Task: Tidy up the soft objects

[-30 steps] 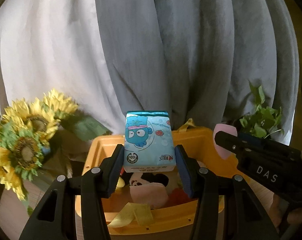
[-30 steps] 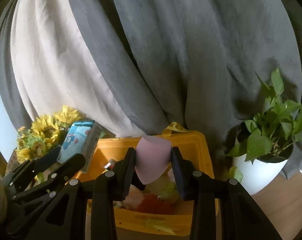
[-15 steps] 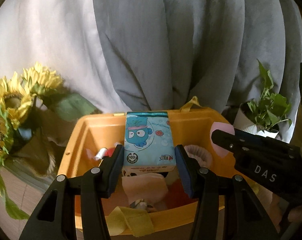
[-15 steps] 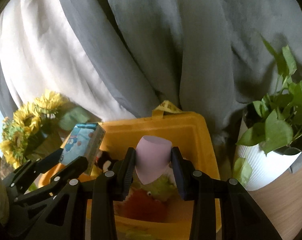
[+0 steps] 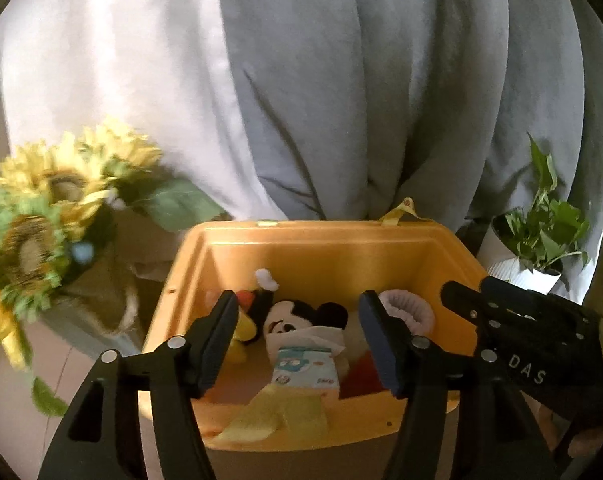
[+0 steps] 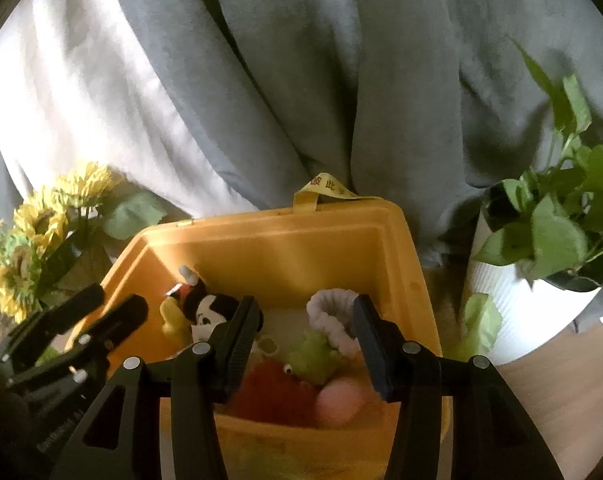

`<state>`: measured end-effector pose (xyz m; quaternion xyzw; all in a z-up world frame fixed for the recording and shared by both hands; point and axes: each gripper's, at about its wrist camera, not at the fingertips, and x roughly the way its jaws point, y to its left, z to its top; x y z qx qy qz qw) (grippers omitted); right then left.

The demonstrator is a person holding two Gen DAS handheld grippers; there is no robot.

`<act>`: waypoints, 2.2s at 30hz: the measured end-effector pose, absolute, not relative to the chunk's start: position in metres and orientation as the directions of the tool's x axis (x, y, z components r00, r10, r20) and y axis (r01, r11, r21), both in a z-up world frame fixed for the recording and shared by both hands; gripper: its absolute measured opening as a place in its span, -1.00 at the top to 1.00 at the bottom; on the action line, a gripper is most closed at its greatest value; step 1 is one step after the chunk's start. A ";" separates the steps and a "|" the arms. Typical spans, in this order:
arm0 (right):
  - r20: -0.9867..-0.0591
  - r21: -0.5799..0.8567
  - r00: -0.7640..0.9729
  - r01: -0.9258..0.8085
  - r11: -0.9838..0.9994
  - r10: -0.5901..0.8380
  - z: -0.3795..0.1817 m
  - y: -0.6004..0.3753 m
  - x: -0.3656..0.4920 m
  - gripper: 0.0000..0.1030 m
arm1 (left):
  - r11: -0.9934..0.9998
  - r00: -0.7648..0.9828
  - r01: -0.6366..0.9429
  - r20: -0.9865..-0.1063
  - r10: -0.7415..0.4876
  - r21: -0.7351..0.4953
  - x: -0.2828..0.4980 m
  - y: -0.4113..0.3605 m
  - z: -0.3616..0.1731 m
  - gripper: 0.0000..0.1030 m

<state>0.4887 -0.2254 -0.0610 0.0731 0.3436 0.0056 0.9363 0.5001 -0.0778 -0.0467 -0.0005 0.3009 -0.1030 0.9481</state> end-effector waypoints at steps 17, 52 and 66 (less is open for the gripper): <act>-0.541 0.044 0.841 0.049 0.998 -0.017 -0.006 -0.194 0.376 -0.31 | 0.995 0.875 0.096 -0.478 -0.079 0.011 0.382 -0.029 0.010 -0.78; -0.440 0.016 0.878 0.221 0.975 -0.191 0.031 -0.134 0.179 -0.66 | 0.989 0.906 0.140 -0.409 -0.105 0.056 0.200 0.034 0.034 -0.99; -0.414 0.034 0.899 0.169 0.985 -0.139 0.038 -0.145 0.100 -0.66 | 0.993 0.919 0.106 -0.385 -0.079 0.050 0.112 0.029 0.040 -1.00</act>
